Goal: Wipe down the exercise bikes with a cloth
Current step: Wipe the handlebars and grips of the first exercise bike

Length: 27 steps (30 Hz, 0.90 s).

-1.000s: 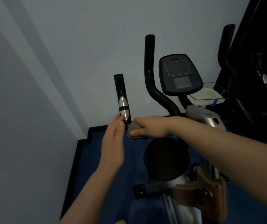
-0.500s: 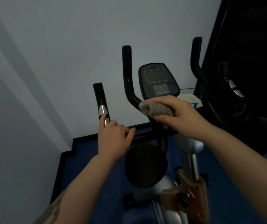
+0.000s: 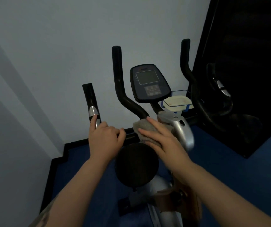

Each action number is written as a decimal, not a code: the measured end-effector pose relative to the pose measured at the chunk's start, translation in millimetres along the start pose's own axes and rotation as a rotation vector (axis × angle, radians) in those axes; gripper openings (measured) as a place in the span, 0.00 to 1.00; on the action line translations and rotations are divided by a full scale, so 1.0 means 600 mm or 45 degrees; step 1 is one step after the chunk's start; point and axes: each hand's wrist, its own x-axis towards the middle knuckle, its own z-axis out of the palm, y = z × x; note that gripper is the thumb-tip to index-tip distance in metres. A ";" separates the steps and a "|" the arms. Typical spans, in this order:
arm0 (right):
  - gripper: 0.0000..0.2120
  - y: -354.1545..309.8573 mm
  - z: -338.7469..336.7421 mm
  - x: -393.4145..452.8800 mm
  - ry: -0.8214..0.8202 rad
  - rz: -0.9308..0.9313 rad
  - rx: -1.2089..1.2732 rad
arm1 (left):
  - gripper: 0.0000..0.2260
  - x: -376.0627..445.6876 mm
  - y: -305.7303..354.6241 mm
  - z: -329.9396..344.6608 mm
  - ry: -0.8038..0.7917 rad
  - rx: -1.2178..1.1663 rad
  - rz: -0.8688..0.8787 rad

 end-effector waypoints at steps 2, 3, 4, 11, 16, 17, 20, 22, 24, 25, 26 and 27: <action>0.20 -0.009 -0.001 0.034 0.014 0.017 -0.038 | 0.25 -0.001 0.000 -0.001 -0.015 0.017 0.002; 0.20 -0.015 0.001 0.047 0.053 0.051 0.001 | 0.25 0.000 0.000 -0.001 -0.026 0.027 0.003; 0.19 -0.019 0.004 0.053 0.110 0.079 0.049 | 0.26 0.001 0.000 -0.003 -0.035 0.035 0.005; 0.20 -0.005 0.029 -0.058 0.263 -0.003 0.266 | 0.26 0.003 -0.001 0.001 -0.006 0.046 0.027; 0.19 -0.007 0.001 -0.016 0.222 0.100 -0.018 | 0.22 0.001 -0.008 0.003 0.102 -0.019 0.121; 0.17 -0.015 0.002 -0.010 0.288 0.161 0.000 | 0.21 0.000 -0.011 0.005 0.128 -0.032 0.159; 0.12 -0.049 0.008 -0.014 0.548 0.357 0.350 | 0.21 -0.002 -0.021 0.010 0.135 -0.051 0.242; 0.12 -0.076 0.018 -0.022 0.621 0.427 0.468 | 0.22 -0.001 -0.025 0.013 0.122 -0.062 0.253; 0.13 -0.101 0.039 -0.037 0.569 0.451 0.375 | 0.23 0.002 -0.027 0.011 0.103 -0.071 0.268; 0.14 -0.111 0.052 -0.048 0.546 0.444 0.275 | 0.23 0.004 -0.028 0.010 0.092 -0.076 0.279; 0.14 -0.119 0.063 -0.060 0.551 0.424 0.179 | 0.23 0.004 -0.029 0.010 0.081 -0.086 0.284; 0.16 -0.123 0.071 -0.073 0.582 0.407 0.118 | 0.23 0.005 -0.029 0.009 0.073 -0.094 0.283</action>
